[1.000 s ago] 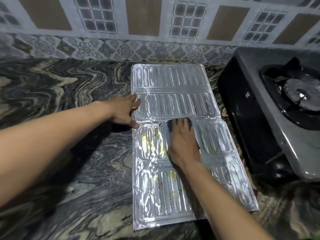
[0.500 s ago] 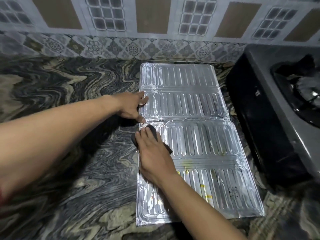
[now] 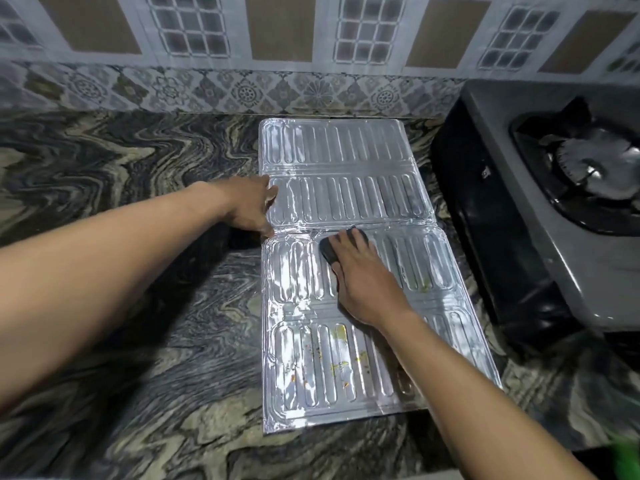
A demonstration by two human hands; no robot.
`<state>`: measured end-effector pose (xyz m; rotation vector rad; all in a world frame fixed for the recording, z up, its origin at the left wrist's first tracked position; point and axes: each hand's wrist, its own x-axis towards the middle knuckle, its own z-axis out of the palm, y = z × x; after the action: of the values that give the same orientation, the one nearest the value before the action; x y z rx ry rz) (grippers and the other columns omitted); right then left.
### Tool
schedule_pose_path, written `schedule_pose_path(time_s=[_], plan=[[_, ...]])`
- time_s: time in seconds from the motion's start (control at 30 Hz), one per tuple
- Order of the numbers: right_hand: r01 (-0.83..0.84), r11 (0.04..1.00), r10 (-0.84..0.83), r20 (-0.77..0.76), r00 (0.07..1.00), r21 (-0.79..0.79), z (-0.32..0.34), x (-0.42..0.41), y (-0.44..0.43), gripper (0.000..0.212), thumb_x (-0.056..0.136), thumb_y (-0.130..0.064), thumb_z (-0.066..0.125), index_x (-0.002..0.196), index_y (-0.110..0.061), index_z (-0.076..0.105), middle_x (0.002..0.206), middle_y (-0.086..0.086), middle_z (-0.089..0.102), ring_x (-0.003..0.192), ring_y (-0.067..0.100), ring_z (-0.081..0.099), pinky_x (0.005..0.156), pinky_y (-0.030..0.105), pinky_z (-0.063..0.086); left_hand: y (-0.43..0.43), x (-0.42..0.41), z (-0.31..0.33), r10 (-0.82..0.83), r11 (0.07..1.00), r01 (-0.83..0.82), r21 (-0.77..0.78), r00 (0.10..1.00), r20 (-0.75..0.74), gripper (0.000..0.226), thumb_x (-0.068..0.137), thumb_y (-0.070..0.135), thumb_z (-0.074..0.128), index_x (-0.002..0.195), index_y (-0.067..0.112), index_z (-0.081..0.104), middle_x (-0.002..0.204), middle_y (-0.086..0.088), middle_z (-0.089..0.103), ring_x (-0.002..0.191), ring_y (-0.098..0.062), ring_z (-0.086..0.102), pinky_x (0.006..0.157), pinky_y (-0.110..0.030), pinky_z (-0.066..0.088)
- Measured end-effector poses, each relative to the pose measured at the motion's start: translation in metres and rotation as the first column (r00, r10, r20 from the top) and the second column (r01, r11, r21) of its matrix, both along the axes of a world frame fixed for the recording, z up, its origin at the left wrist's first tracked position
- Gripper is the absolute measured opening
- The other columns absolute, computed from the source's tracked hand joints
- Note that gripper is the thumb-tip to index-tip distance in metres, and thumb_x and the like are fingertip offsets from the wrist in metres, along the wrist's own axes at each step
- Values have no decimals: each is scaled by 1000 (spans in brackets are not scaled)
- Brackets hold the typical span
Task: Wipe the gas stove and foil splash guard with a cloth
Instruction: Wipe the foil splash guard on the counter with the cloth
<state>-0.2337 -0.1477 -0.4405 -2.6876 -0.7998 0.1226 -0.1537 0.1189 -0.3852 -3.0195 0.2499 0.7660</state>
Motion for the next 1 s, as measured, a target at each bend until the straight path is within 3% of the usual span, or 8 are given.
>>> schedule_pose_path(time_s=[0.17,0.3,0.4,0.47,0.7,0.87,1.0], plan=[[12,997,-10,-17,1000,80,-1,3,1,50,102,-20,33,150,-10,25,160,10,22,149,24,4,115,33,-3,-12,-39,-15,-88,990,87,-111,996,3,91,84,52,63,152,45,3,163,5,-11,150,-20,1,120,-52,8],[7,998,-5,-26,1000,59,-2,11,-12,54,100,-16,37,151,-11,22,161,10,19,149,26,2,115,37,-3,-13,-46,-20,-74,992,72,-104,997,-20,91,85,53,64,151,48,1,163,3,-12,150,-20,0,120,-49,15],[148,989,-149,-30,988,-15,-4,20,-44,62,98,-16,39,154,-8,13,163,14,7,149,30,-5,118,43,-6,-15,-46,-19,-60,993,57,-107,998,-25,91,83,56,64,150,50,3,163,4,-11,150,-20,1,119,-50,18],[248,967,-250,-29,968,-63,-3,22,-72,60,99,-17,35,153,-5,12,162,17,5,149,34,-6,120,48,0,-15,-47,-19,-52,994,49,-99,998,-28,90,84,58,63,149,52,2,163,6,-12,150,-20,-1,119,-52,17],[491,871,-491,10,871,-24,-3,-21,-84,54,101,-17,34,151,-3,20,161,17,16,149,31,0,121,49,4,-17,-47,-15,-53,995,49,-82,998,-36,89,85,58,62,151,50,3,163,4,-10,150,-20,-2,120,-51,13],[222,975,-222,10,975,-10,-1,-62,3,66,94,-8,48,151,-1,16,160,22,13,149,35,1,119,52,0,-20,-47,-14,-48,997,46,-55,998,-34,88,86,56,61,152,46,4,164,2,-9,151,-22,-2,121,-48,12],[-71,995,74,41,996,-69,4,-95,59,70,92,-20,52,150,-1,18,159,19,20,148,34,6,118,53,9,-23,-48,-12,-50,998,48,-45,998,-36,89,87,53,63,153,42,6,164,-3,-7,150,-26,2,121,-44,12]])
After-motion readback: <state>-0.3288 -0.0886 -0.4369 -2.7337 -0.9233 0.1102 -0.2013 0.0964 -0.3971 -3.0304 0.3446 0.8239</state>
